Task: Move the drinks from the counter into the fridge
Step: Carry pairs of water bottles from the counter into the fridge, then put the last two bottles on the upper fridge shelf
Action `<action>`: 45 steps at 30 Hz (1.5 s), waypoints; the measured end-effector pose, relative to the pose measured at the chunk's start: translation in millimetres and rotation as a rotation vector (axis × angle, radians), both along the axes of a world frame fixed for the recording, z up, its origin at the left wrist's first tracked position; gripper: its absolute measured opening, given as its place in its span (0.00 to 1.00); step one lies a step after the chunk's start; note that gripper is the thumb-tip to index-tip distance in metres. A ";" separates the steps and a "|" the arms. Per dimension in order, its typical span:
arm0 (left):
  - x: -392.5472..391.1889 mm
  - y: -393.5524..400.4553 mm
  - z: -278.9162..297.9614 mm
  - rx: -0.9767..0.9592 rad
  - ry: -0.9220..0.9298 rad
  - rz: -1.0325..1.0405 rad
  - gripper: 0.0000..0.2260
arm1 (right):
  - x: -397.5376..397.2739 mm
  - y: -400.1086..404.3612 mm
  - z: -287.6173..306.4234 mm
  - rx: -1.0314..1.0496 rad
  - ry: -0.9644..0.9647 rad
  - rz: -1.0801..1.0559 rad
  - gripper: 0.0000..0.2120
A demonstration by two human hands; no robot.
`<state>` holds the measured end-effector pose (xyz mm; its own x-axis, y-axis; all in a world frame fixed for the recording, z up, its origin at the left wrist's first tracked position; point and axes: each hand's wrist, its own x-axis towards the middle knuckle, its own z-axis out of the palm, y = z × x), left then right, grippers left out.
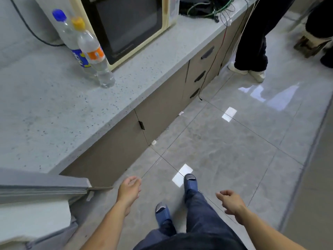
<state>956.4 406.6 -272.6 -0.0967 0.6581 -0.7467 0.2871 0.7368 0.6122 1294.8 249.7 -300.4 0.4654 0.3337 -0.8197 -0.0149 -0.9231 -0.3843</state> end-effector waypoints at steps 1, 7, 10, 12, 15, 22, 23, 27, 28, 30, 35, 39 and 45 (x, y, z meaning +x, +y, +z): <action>3.2 5.9 2.1 0.019 0.006 0.023 0.12 | 4.9 19.4 -0.5 0.017 0.003 0.025 0.15; 23.8 51.0 36.2 0.141 0.043 0.226 0.15 | 16.6 173.0 23.9 0.237 0.080 0.194 0.13; 36.2 84.1 62.4 0.237 0.060 0.304 0.16 | 9.4 256.9 52.7 0.408 0.112 0.273 0.13; 42.3 107.4 81.4 0.311 0.071 0.363 0.16 | -2.3 305.3 76.0 0.528 0.124 0.328 0.12; 44.5 142.6 110.2 0.406 0.045 0.464 0.15 | -29.2 360.2 114.8 0.703 0.130 0.423 0.12; 23.4 233.8 153.0 0.550 0.093 0.647 0.14 | -132.3 459.0 179.5 0.983 0.113 0.667 0.28; 19.4 245.5 157.1 0.562 0.091 0.669 0.13 | -147.5 471.3 185.6 1.005 0.089 0.676 0.32; 5.6 283.9 168.5 0.608 0.037 0.731 0.14 | -190.7 509.8 199.6 1.080 0.048 0.641 0.39; 3.5 293.2 170.0 0.617 0.025 0.734 0.15 | -198.4 516.8 200.1 1.097 0.038 0.631 0.39; -0.1 313.7 171.1 0.624 -0.012 0.743 0.17 | -212.2 528.3 198.8 1.098 0.025 0.606 0.38; -8.9 372.7 173.3 0.554 -0.136 0.815 0.22 | -220.6 545.4 192.5 1.056 -0.035 0.626 0.33; -10.7 408.8 173.0 0.578 -0.066 0.644 0.32 | -200.2 542.9 189.0 1.109 0.015 0.591 0.26; -8.8 435.2 164.0 0.665 -0.071 0.357 0.40 | -160.9 531.7 178.0 1.131 0.091 0.398 0.24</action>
